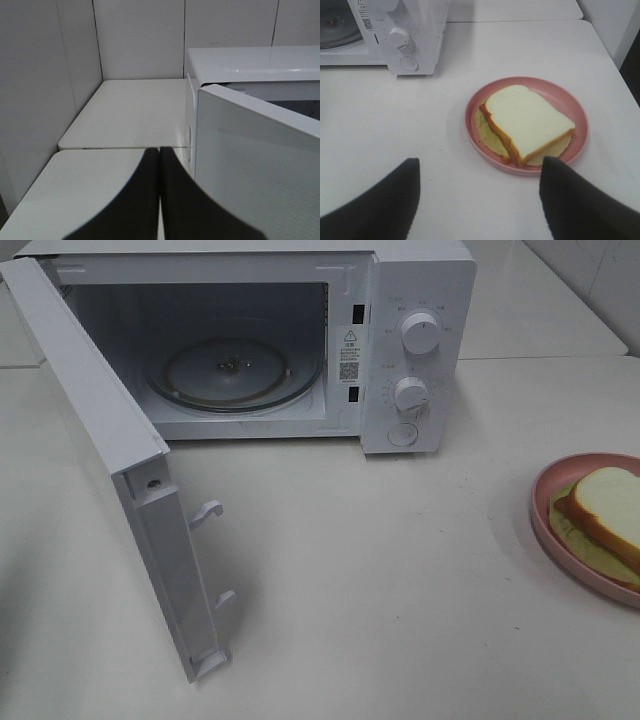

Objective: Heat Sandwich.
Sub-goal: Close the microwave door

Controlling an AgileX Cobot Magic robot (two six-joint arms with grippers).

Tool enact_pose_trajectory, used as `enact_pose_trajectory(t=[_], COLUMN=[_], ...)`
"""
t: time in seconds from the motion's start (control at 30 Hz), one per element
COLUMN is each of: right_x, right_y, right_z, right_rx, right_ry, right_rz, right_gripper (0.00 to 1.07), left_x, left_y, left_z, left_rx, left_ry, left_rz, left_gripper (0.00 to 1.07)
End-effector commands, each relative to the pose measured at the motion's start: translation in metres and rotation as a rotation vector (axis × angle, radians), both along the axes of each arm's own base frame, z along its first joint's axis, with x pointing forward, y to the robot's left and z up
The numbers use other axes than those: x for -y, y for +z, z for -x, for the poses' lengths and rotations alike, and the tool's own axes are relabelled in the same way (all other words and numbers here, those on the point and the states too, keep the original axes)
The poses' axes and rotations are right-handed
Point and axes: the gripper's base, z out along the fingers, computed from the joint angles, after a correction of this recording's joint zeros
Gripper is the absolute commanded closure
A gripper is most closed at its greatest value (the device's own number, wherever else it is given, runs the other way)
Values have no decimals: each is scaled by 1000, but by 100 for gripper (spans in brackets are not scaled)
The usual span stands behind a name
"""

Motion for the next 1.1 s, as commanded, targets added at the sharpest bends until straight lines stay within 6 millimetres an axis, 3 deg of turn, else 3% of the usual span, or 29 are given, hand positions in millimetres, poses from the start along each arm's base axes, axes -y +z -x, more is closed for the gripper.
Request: enact_pose_trajectory(t=[0.03,0.23,0.4,0.57,0.8,1.1], right_x=[0,0,0,0,0,0], right_y=[-1,-1,-1,-1,-1,-1], right_z=[4,4,4,4,4,4], right_rx=[29,29,29,29,29,29], right_ry=[0,0,0,0,0,0], right_rz=[4,4,4,4,4,4], right_gripper=[40,40,40,40,40,40], left_x=[0,1,8,21,24,60], left_y=[-1,-13,-28,-43,-57,-68], left_z=[-9,-33,-52,-63,-73,-86], left_rx=[26,16,-2,-24,-70,-110], left_ry=[-6,-23,-116,-259,-297,-337], left_rz=[11,71,3,12,23,2], left_gripper=[107,107,107,107,107,107])
